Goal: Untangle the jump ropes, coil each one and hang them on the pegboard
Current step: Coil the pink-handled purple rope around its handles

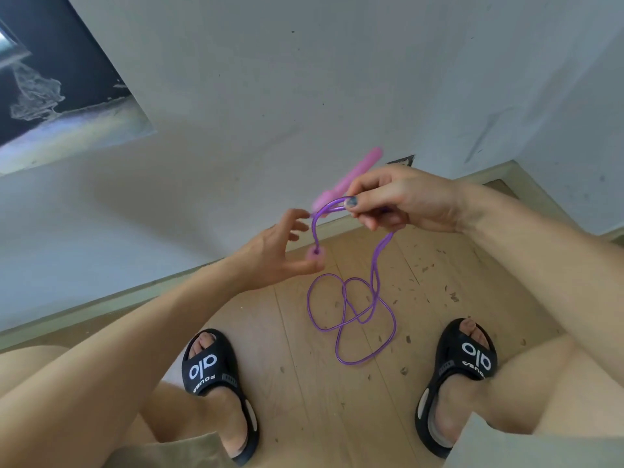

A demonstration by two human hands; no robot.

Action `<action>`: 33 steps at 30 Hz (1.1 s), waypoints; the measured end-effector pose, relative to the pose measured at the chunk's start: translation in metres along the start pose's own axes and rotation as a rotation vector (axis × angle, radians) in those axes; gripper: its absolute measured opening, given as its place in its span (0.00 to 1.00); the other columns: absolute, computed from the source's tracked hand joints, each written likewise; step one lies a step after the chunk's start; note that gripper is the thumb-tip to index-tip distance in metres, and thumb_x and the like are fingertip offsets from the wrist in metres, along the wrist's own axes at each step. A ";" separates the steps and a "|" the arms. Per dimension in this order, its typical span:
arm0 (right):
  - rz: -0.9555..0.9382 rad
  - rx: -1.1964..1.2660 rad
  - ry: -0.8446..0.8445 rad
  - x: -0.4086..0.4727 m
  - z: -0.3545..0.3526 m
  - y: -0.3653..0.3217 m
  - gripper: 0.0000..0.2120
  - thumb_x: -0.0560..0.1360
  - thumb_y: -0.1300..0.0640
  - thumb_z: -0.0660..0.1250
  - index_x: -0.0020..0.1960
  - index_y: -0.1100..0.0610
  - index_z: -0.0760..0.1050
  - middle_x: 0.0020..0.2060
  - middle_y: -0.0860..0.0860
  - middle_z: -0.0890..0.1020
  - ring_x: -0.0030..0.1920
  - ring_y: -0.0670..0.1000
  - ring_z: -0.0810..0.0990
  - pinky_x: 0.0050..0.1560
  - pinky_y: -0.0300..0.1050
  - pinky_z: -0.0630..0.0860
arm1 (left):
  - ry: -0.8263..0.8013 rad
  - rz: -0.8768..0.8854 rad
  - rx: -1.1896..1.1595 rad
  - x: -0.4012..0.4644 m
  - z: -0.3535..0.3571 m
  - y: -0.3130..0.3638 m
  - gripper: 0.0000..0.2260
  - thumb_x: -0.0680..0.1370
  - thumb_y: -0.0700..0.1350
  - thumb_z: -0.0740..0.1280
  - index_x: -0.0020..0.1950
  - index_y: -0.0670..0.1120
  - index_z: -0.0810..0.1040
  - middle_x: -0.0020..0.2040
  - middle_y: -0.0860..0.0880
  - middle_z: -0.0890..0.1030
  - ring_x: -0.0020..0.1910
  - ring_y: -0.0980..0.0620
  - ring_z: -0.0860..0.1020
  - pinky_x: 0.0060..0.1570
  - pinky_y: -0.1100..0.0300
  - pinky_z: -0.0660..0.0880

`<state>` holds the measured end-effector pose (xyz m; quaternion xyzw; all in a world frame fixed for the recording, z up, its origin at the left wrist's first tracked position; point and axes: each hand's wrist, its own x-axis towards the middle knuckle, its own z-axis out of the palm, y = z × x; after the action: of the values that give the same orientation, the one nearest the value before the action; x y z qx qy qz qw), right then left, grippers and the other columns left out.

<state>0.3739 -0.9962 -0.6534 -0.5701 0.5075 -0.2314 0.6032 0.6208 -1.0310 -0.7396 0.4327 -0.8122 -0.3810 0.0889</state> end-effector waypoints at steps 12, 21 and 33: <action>-0.098 0.251 0.053 0.004 -0.003 -0.004 0.09 0.79 0.58 0.64 0.41 0.57 0.76 0.31 0.52 0.77 0.23 0.46 0.60 0.28 0.44 0.51 | 0.013 0.034 -0.206 0.013 0.006 0.024 0.05 0.80 0.50 0.67 0.51 0.53 0.81 0.53 0.56 0.84 0.54 0.57 0.80 0.58 0.57 0.75; -0.058 0.050 0.378 0.005 -0.027 0.013 0.06 0.77 0.58 0.68 0.44 0.60 0.78 0.32 0.54 0.80 0.26 0.47 0.67 0.27 0.40 0.62 | -0.188 -0.173 -0.209 0.001 -0.013 0.020 0.09 0.81 0.44 0.62 0.42 0.46 0.76 0.41 0.48 0.84 0.41 0.54 0.80 0.47 0.59 0.76; 0.188 -0.472 -0.142 0.003 -0.007 0.042 0.22 0.70 0.48 0.73 0.63 0.43 0.76 0.52 0.46 0.84 0.55 0.45 0.82 0.60 0.45 0.76 | -0.284 -0.174 0.004 -0.003 -0.035 0.030 0.06 0.80 0.43 0.64 0.44 0.45 0.77 0.40 0.50 0.82 0.41 0.52 0.79 0.50 0.54 0.76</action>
<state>0.3562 -0.9914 -0.6918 -0.6601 0.5544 -0.0089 0.5068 0.6203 -1.0376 -0.6941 0.4433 -0.7768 -0.4431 -0.0611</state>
